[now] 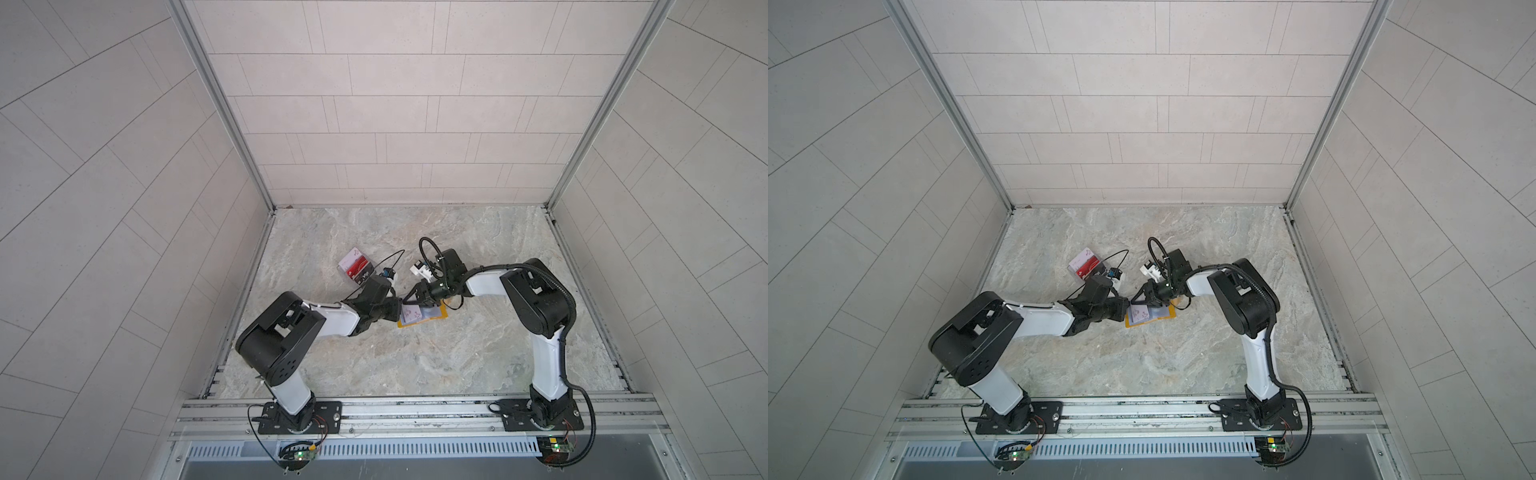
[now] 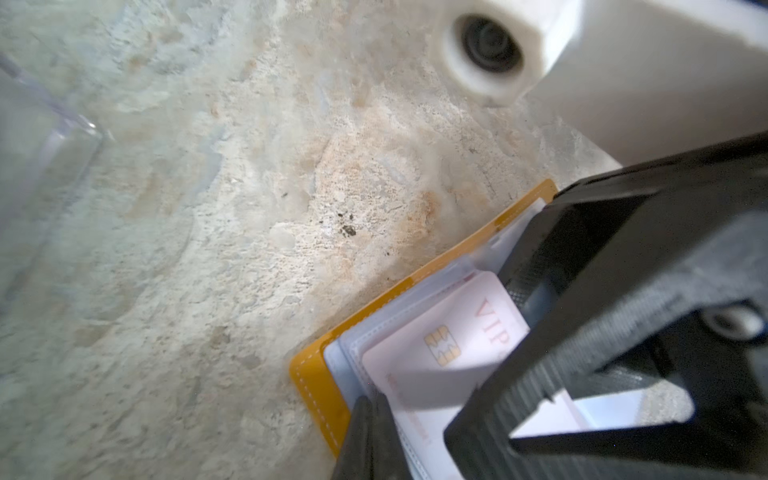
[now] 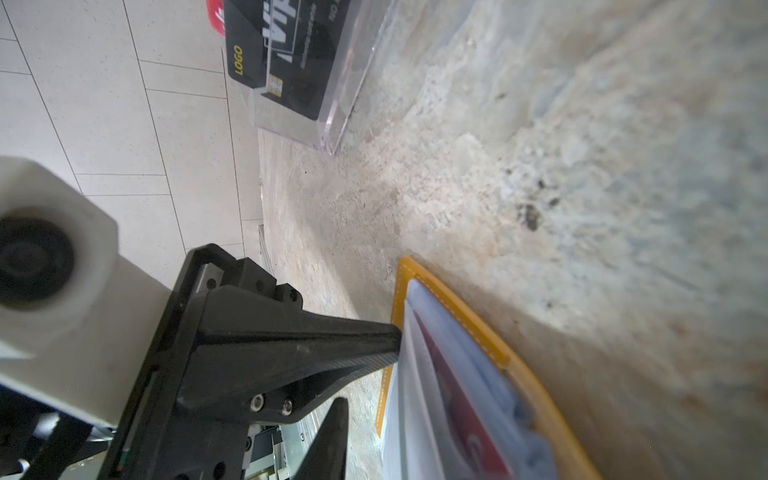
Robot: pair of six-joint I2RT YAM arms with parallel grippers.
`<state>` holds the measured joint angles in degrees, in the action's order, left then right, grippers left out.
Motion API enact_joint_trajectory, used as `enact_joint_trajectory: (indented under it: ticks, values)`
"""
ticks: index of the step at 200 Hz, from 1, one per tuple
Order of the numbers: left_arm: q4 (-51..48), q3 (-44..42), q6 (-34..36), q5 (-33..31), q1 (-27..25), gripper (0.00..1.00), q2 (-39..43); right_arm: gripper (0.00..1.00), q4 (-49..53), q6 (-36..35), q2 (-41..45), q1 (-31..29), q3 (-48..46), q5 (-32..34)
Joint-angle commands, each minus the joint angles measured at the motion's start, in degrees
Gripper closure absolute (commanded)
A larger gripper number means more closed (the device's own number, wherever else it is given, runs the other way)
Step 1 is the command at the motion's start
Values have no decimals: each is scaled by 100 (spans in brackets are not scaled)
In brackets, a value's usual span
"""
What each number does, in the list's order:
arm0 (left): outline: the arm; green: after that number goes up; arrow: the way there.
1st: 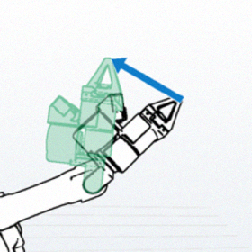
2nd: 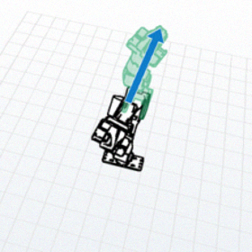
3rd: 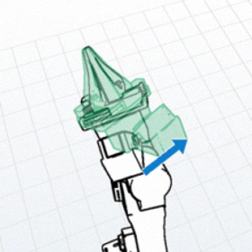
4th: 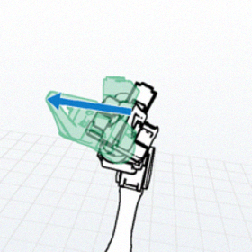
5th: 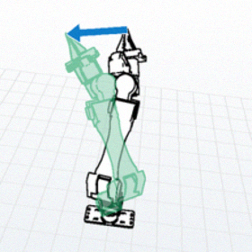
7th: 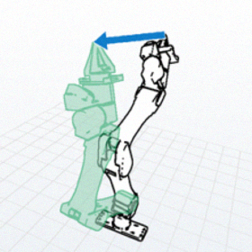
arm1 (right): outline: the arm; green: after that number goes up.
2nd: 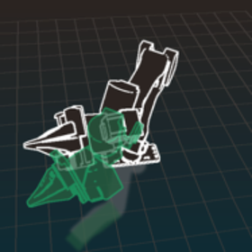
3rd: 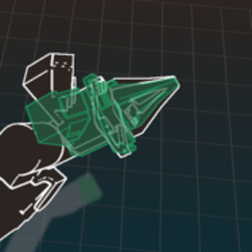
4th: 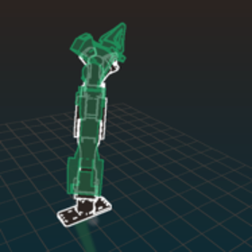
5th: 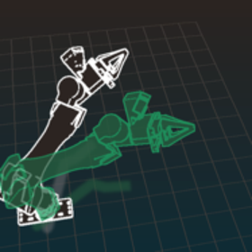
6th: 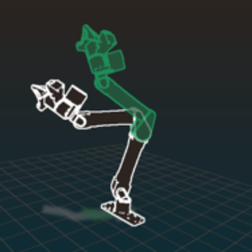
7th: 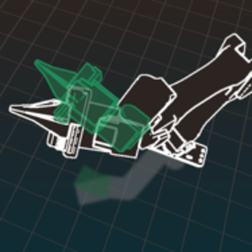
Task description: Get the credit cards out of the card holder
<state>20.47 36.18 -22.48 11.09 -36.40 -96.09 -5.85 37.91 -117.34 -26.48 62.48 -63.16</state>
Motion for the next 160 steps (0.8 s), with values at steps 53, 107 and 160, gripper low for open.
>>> enact_joint_trajectory:
  ticks: [53, 107, 160]
  values:
    - [-357, -164, -2, -142, -33, 100, -191, 76, -321, 138, 262, 207, -302, -453]
    - [-412, -142, 22, -170, -32, 100, -169, 80, -943, 598, 404, 436, -636, -426]
    - [-439, -88, 24, -158, -33, 100, -182, 82, -1397, 885, 574, 591, -896, -436]
